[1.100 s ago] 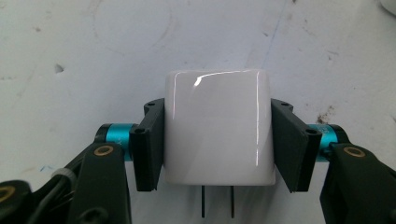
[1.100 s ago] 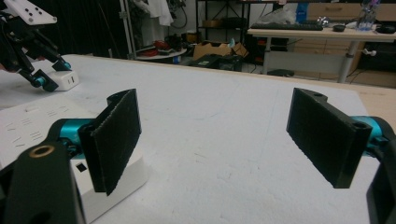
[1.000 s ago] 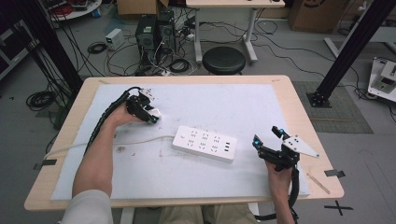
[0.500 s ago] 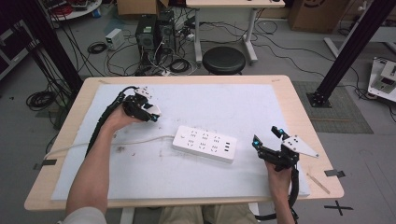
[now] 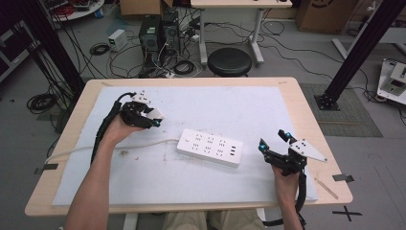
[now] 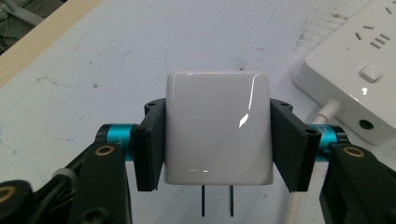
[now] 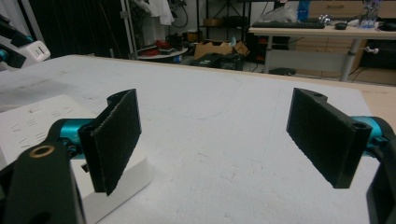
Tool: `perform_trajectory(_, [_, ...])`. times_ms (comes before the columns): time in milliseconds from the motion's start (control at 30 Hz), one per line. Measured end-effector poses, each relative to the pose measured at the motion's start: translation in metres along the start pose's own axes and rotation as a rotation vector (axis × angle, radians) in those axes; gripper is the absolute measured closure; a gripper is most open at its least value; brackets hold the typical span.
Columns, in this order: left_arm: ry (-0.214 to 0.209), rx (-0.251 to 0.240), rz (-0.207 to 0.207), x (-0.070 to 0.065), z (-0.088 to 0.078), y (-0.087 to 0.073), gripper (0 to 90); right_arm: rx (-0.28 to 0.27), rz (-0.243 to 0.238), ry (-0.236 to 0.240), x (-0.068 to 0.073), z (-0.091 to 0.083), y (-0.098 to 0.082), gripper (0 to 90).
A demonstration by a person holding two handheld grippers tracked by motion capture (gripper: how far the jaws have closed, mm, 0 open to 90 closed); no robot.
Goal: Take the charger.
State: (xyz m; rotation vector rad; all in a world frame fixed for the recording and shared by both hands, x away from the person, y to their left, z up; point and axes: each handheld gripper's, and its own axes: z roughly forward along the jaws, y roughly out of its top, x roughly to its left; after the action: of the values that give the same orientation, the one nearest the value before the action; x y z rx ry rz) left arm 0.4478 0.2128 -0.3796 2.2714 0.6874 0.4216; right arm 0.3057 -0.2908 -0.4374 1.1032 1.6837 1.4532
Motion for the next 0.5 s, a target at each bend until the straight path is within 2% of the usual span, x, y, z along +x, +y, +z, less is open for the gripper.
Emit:
perform_trajectory(133, [0.017,-0.029,0.011,-0.013,-0.007,0.0,42.5,-0.001,-0.003,0.001,0.0,0.0,0.0,18.1])
perform_trajectory(367, [0.027,-0.047,0.012,-0.025,-0.01,-0.001,42.5,-0.015,-0.021,0.005,0.001,-0.001,0.0,18.1])
perform_trajectory(500, [0.055,-0.056,0.048,-0.039,-0.017,0.004,42.5,-0.023,0.005,0.014,-0.001,-0.002,-0.001,18.1])
